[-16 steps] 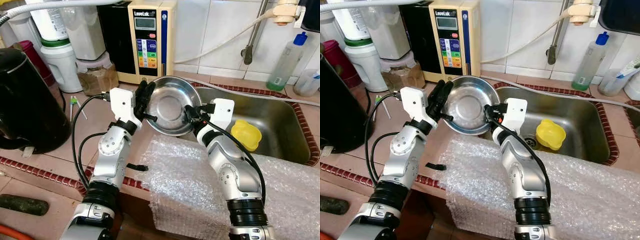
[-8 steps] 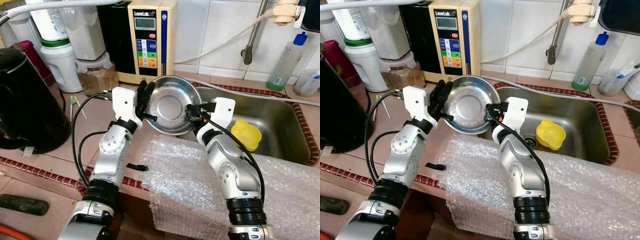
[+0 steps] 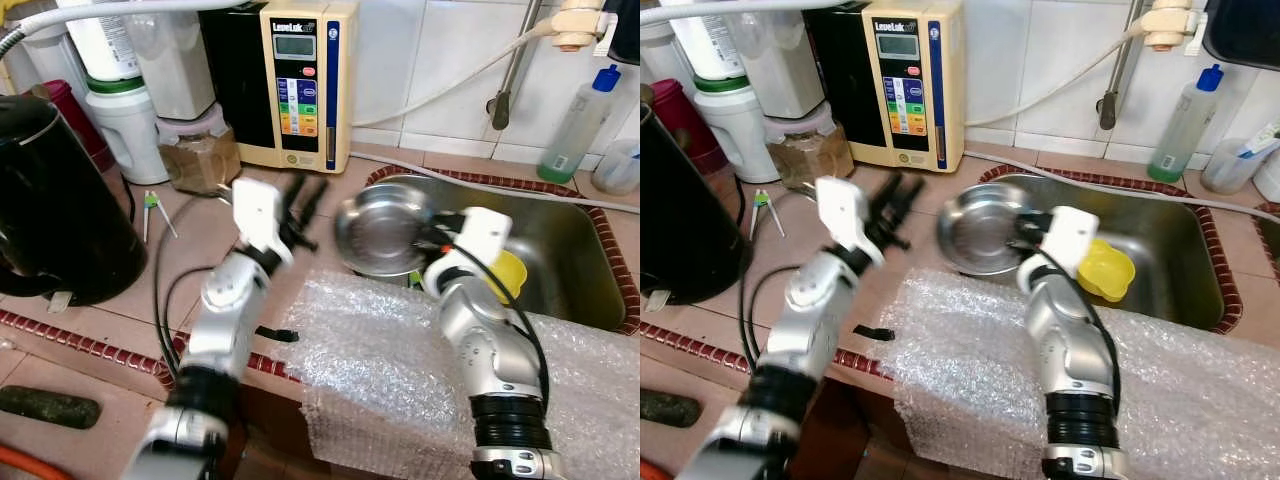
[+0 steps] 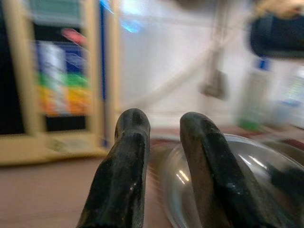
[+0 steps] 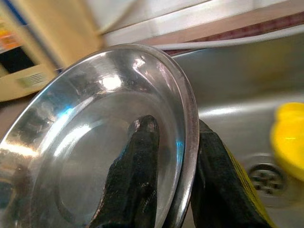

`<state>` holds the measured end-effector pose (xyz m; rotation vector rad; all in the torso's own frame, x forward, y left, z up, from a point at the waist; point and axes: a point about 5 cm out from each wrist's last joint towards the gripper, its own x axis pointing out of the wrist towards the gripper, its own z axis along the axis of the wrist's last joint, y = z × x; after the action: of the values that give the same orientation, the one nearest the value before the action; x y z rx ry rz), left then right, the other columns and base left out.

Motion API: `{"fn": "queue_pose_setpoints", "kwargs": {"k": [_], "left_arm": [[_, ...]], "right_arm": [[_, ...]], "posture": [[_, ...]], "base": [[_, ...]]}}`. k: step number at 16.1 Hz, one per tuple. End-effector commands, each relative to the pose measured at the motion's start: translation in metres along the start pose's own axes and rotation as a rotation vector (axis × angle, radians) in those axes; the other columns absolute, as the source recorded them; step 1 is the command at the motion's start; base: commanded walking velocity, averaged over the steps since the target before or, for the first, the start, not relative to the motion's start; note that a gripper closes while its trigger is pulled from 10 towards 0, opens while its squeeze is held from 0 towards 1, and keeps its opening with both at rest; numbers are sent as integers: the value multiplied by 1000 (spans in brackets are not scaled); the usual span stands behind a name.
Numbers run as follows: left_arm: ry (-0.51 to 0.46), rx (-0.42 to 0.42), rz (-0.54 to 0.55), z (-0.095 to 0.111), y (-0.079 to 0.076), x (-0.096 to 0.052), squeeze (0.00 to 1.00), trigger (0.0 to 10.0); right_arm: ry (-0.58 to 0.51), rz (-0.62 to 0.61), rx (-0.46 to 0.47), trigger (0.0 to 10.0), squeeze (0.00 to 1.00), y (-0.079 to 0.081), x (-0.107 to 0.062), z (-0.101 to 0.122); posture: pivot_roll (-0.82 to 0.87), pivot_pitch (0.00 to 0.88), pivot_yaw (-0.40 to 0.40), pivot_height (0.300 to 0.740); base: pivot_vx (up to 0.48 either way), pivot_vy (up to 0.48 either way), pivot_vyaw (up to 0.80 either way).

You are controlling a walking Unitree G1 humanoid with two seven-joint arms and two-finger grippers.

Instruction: Kitchen organization

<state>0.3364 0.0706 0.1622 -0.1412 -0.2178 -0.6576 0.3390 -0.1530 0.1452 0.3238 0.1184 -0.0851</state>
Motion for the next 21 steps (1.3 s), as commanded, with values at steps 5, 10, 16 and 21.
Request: {"fn": "queue_pose_setpoints", "kwargs": {"k": [5, 10, 16, 21], "left_arm": [[130, 31, -216, -14, -22, -12, 1000, 10000], [251, 120, -366, -23, -28, -23, 1000, 10000], [274, 160, -392, -27, -29, -25, 1000, 10000], [278, 164, -395, -29, -32, -26, 1000, 10000]], "right_arm": [[-32, -168, -3, 0, 0, -25, 4, 7], [36, -424, -13, 0, 0, -74, -3, -10], [124, -465, 29, 10000, 710, -83, -5, -31], [150, -460, 36, 10000, 1000, -84, -5, -36]], "posture": [[55, 0, 48, 740], [54, 0, 59, 740], [51, 0, 64, 740], [50, 0, 55, 740]], "base": [[0, 0, 0], [0, 0, 0], [0, 0, 0], [0, 0, 0]]}}
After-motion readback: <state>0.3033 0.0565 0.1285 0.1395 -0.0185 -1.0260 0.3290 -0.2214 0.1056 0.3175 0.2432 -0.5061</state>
